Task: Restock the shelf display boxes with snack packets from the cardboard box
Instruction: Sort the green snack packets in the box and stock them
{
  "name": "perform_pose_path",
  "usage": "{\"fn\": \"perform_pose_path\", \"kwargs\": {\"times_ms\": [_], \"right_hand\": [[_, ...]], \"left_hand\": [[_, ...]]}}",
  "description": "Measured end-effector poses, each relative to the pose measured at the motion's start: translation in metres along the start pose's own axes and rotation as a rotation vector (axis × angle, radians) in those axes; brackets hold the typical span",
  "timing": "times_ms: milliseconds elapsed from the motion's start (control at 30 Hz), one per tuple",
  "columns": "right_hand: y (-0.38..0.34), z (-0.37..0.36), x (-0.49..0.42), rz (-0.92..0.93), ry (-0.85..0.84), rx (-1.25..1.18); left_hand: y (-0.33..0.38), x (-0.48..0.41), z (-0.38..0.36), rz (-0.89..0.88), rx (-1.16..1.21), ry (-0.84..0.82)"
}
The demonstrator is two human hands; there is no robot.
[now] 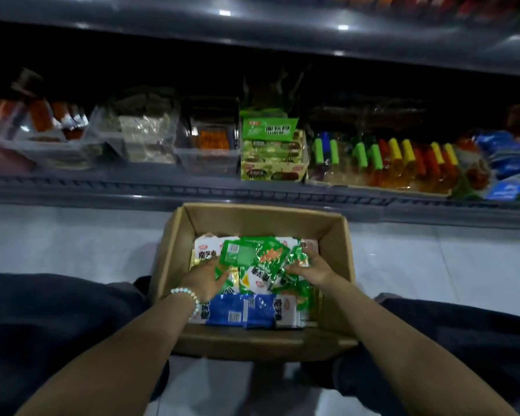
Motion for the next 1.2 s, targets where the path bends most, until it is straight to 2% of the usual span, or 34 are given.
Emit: {"fn": "perform_pose_path", "kwargs": {"times_ms": [133, 333, 467, 567, 700, 767, 833, 1000, 1100, 1200], "right_hand": [[0.044, -0.008, -0.015, -0.15, -0.006, -0.099], [0.085, -0.02, -0.025, -0.299, 0.046, -0.225], [0.081, -0.031, -0.035, -0.243, 0.045, -0.162], [0.067, -0.037, -0.039, -0.167, 0.013, -0.037], [0.042, -0.041, -0.048, -0.043, 0.001, -0.216], [0.053, -0.029, -0.05, -0.05, 0.094, -0.292], [0.069, -0.018, -0.047, -0.069, 0.162, -0.265], [0.098, -0.034, -0.047, -0.199, 0.124, -0.234], [0.104, -0.044, -0.055, -0.19, 0.102, -0.22], [0.102, -0.04, -0.061, -0.166, 0.149, -0.276]], "left_hand": [[-0.014, -0.022, -0.025, 0.042, 0.028, -0.016], [0.005, -0.049, -0.052, -0.023, -0.018, -0.09], [0.008, -0.059, -0.074, -0.031, 0.085, -0.18], [0.013, -0.064, -0.081, -0.03, 0.196, -0.161], [0.013, -0.068, -0.081, 0.039, 0.304, -0.105], [0.012, -0.069, -0.082, 0.056, 0.321, -0.102], [0.012, -0.071, -0.083, 0.065, 0.329, -0.102], [0.007, -0.072, -0.087, 0.137, 0.351, -0.021], [0.01, -0.072, -0.092, 0.144, 0.402, -0.006], [0.014, -0.077, -0.095, 0.145, 0.454, -0.022]]}}
Point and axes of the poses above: each hand's wrist, its own x-axis away from the middle knuckle, its own z-axis out of the back of the hand, y = z × x, the point moved 9 cm from there along -x, towards the middle knuckle
